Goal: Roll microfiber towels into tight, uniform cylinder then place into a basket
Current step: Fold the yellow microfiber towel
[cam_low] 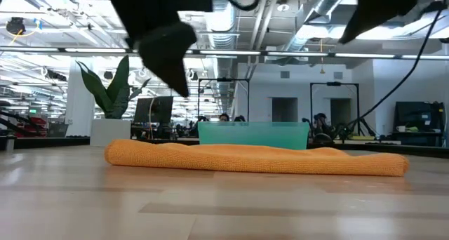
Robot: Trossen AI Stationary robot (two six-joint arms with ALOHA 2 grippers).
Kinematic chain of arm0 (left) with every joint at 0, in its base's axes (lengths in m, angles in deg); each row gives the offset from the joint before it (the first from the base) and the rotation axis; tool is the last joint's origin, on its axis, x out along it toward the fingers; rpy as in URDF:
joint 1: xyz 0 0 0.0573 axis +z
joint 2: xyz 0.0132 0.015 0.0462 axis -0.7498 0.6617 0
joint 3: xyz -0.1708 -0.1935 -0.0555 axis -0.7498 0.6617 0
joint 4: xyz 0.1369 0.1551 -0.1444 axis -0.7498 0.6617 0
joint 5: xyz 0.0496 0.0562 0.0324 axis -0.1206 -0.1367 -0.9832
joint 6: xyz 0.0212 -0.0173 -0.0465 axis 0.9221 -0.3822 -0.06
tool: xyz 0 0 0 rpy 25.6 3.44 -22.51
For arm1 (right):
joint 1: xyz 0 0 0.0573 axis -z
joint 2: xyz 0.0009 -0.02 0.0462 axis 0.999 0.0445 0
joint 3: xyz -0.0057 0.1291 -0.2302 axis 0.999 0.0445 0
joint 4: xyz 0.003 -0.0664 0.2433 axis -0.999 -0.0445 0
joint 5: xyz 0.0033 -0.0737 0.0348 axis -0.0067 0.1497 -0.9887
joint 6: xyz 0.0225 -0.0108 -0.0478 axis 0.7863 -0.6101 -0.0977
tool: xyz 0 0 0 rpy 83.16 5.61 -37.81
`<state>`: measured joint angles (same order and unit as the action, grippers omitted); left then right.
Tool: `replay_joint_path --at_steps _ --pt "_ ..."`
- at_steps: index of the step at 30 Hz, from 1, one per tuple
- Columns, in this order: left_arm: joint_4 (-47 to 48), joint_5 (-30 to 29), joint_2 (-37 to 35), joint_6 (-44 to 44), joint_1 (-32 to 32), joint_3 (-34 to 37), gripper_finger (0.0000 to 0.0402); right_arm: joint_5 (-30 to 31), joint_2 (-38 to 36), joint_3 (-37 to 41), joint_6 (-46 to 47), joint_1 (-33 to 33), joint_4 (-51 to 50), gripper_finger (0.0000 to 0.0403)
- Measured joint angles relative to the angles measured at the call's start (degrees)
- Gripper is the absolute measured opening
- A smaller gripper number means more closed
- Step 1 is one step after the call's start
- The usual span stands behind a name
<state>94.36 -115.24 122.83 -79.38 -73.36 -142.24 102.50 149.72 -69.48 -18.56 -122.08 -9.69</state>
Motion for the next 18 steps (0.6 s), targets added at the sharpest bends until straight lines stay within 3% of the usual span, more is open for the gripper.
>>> replay_joint_path --at_steps 10,18 --pt "-14.8 10.0 0.0 16.7 6.4 -2.1 0.0146 0.9 -9.3 10.2 3.5 -4.8 7.3 0.0159" --pt "-14.5 12.7 0.0 18.0 6.5 -4.1 0.0146 0.7 -8.2 10.3 3.0 -4.6 9.5 0.016"
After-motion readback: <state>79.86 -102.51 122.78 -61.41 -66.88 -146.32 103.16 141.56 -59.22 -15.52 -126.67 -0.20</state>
